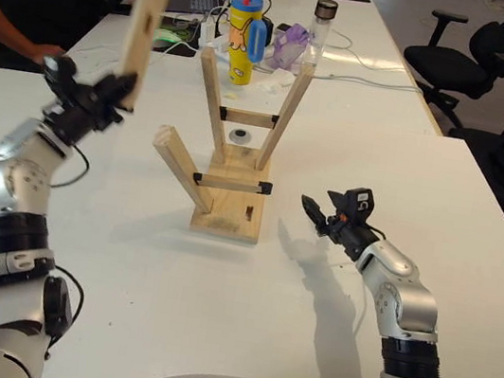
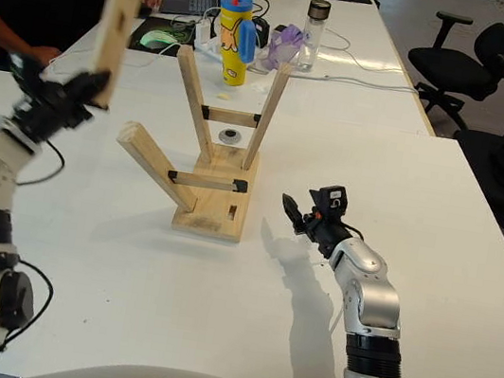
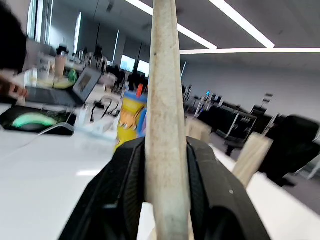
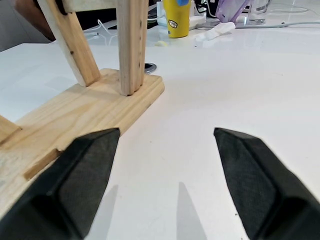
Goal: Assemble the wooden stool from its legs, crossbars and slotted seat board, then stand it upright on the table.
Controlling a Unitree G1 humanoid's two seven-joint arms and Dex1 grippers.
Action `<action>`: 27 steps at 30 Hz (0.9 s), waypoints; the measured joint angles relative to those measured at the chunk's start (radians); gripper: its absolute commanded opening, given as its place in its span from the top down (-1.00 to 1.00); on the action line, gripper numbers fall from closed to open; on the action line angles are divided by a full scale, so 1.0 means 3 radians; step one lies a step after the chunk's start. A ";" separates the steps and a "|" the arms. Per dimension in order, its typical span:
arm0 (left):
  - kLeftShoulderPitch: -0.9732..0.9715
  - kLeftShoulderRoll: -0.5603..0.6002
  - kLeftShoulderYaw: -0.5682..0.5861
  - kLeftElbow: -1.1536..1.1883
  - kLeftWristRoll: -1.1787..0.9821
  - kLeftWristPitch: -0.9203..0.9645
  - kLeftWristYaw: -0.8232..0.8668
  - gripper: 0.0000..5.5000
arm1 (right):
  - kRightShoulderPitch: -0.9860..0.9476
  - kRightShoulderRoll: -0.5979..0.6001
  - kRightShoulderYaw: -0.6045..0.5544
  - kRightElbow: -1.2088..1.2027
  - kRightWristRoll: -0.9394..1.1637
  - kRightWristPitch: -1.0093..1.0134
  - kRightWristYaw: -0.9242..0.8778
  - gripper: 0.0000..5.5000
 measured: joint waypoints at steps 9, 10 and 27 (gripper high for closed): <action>-0.0453 0.0111 0.0342 -0.0596 -0.2260 0.1363 0.0272 0.62 | -0.0172 -0.0078 -0.0369 -0.0052 0.0588 0.0188 0.0245 -0.27; -0.0537 0.0109 0.0327 -0.0651 -0.2552 0.1407 0.0418 0.62 | -0.0216 -0.0081 -0.0432 -0.0094 0.0724 0.0260 0.0257 -0.33; 0.0358 -0.0688 -0.1251 -0.1136 -0.4124 0.2302 0.0884 0.62 | -0.0640 -0.1084 -0.1312 -0.0362 0.4721 0.2055 0.1020 -0.96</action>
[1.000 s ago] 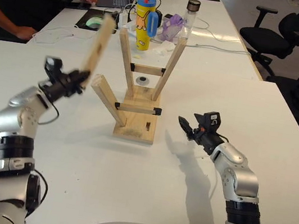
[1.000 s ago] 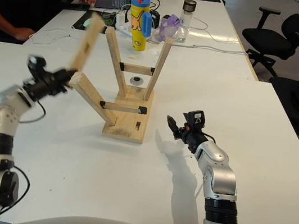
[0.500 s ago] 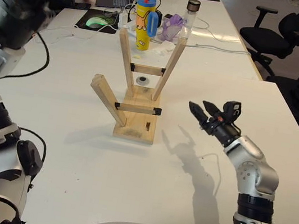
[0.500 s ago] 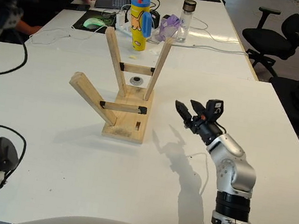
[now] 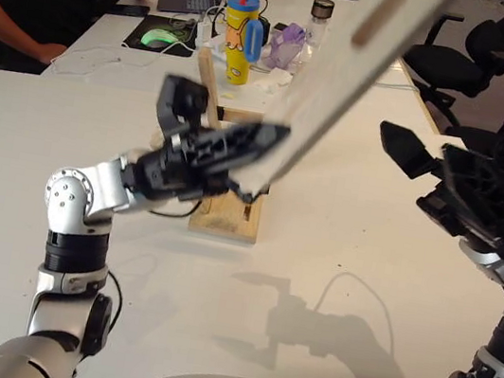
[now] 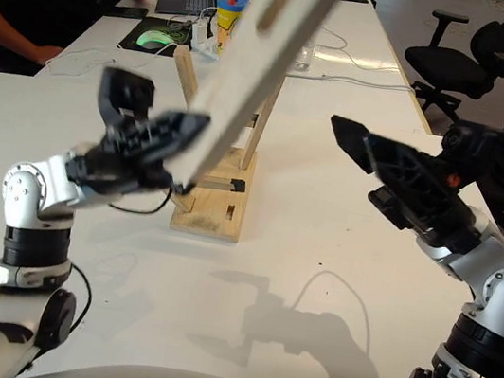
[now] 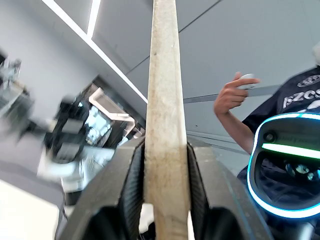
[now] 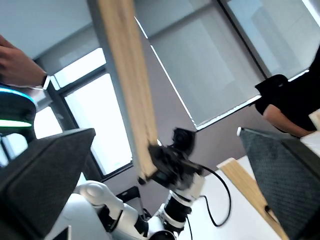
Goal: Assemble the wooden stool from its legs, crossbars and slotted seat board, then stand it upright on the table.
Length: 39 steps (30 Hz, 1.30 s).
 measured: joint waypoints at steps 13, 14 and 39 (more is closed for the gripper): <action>0.0223 0.0272 -0.0584 0.0259 -0.0002 0.0326 -0.0715 0.62 | -0.0207 0.0131 0.0320 0.0056 0.0472 -0.0116 -0.0021 -0.96; 0.0224 0.0273 -0.0601 0.0282 -0.0002 0.0325 -0.0727 0.62 | -0.0207 0.0138 0.0323 0.0030 0.0484 -0.0125 -0.0018 -0.96; 0.0350 0.0371 -0.0797 0.0315 -0.0002 0.0341 -0.0764 0.62 | -0.0173 0.0147 0.0506 -0.0174 0.0576 -0.0368 -0.0046 0.15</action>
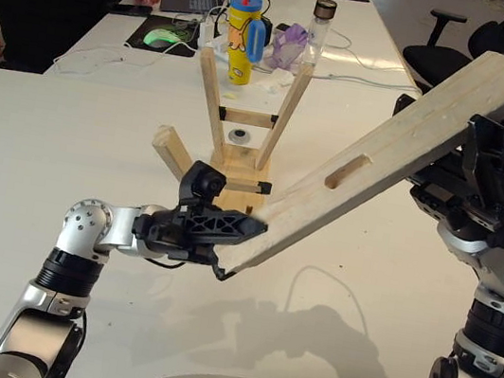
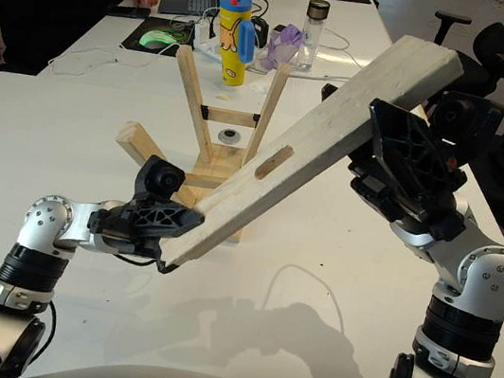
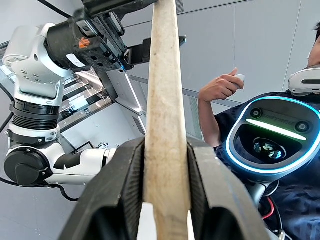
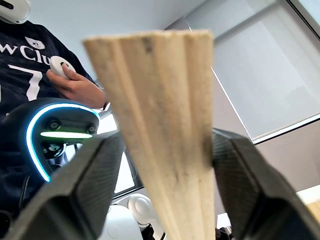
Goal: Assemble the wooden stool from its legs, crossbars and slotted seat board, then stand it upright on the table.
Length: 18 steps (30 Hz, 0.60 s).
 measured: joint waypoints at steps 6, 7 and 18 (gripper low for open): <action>0.0053 -0.0042 0.0009 -0.0075 -0.0005 -0.0071 0.0067 0.62 | 0.0005 0.0000 0.0000 0.0004 -0.0004 -0.0026 0.0003 0.17; 0.0076 -0.0068 0.0023 -0.0126 -0.0010 -0.0121 0.0132 0.49 | 0.0007 0.0000 -0.0002 0.0007 -0.0003 -0.0046 0.0012 0.17; 0.0143 -0.0409 0.0401 -0.0199 -0.0026 -0.0548 0.0711 -0.12 | 0.0171 -0.0074 0.0011 -0.0003 -0.0161 0.0010 0.0064 0.20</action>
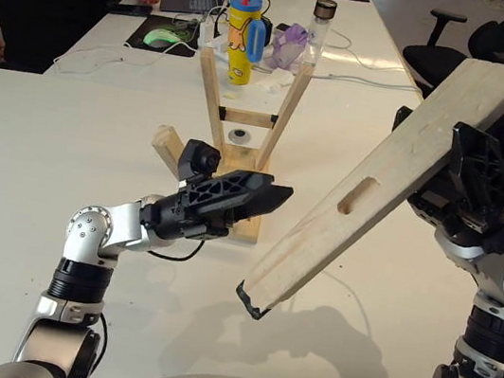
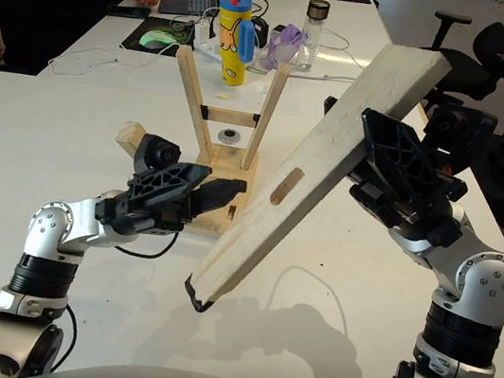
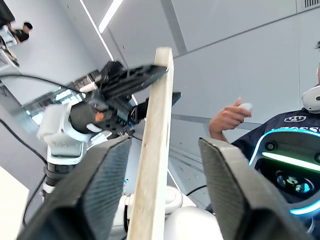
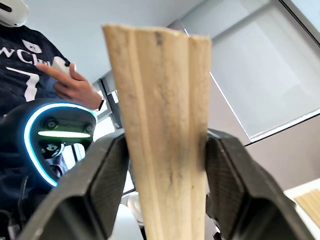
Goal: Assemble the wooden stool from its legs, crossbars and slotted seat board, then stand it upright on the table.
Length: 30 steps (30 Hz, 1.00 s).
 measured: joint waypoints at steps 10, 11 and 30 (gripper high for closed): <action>0.0585 0.0670 -0.0016 -0.0853 0.1519 -0.0449 0.0033 -0.14 | 0.0419 -0.0290 -0.0011 -0.0009 -0.1344 -0.0260 0.0031 0.21; 0.0604 0.0701 -0.0083 -0.0889 0.1817 -0.0586 -0.0009 -0.14 | 0.0416 -0.0280 0.0000 -0.0003 -0.1490 -0.0357 0.0027 0.21; 0.0727 0.0805 -0.1674 -0.0416 0.5932 -0.2450 -0.0037 -0.14 | 0.0167 0.0722 0.0289 0.0533 -0.2798 -0.1783 0.0432 0.21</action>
